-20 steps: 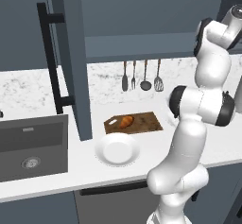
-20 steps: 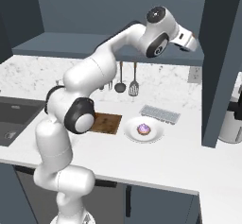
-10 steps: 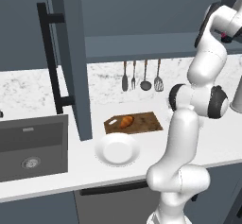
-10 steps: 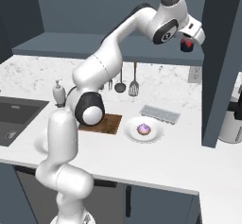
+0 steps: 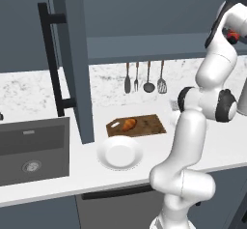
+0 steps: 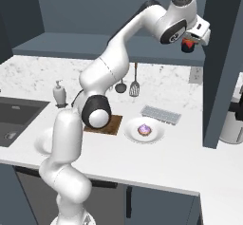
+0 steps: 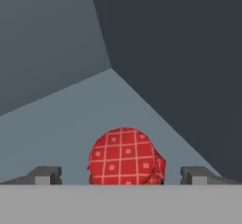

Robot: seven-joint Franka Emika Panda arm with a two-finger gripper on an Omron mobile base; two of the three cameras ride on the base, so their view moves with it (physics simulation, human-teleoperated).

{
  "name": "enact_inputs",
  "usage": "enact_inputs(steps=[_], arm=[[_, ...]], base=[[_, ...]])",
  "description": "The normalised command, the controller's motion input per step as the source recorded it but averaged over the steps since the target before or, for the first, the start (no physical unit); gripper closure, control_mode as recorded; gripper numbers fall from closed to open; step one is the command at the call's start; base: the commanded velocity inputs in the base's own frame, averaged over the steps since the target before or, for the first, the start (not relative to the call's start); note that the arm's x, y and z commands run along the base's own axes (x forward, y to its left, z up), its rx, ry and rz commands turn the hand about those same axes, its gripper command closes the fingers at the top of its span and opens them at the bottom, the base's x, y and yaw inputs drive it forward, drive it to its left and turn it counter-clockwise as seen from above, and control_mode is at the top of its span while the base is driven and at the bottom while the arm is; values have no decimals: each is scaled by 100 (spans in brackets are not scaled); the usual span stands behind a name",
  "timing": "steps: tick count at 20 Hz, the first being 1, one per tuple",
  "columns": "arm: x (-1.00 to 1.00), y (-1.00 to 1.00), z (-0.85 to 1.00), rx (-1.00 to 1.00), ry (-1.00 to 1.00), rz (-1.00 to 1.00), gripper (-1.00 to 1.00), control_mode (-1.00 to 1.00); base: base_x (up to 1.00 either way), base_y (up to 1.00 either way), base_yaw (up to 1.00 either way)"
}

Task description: From the different types of pastries on the counter, select a croissant and place it on the cutting board. Then retrieve a jar of jam from the cabinet and place it alongside the croissant on the cutting board.

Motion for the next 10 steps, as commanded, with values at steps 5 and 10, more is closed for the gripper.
enact_inputs(steps=[5,10], arm=[[0,9,-78,-19,-15,0,-100,-100],[1,12,-69,-22,-22,0,-100,-100]], base=[[0,0,0],[0,0,0]])
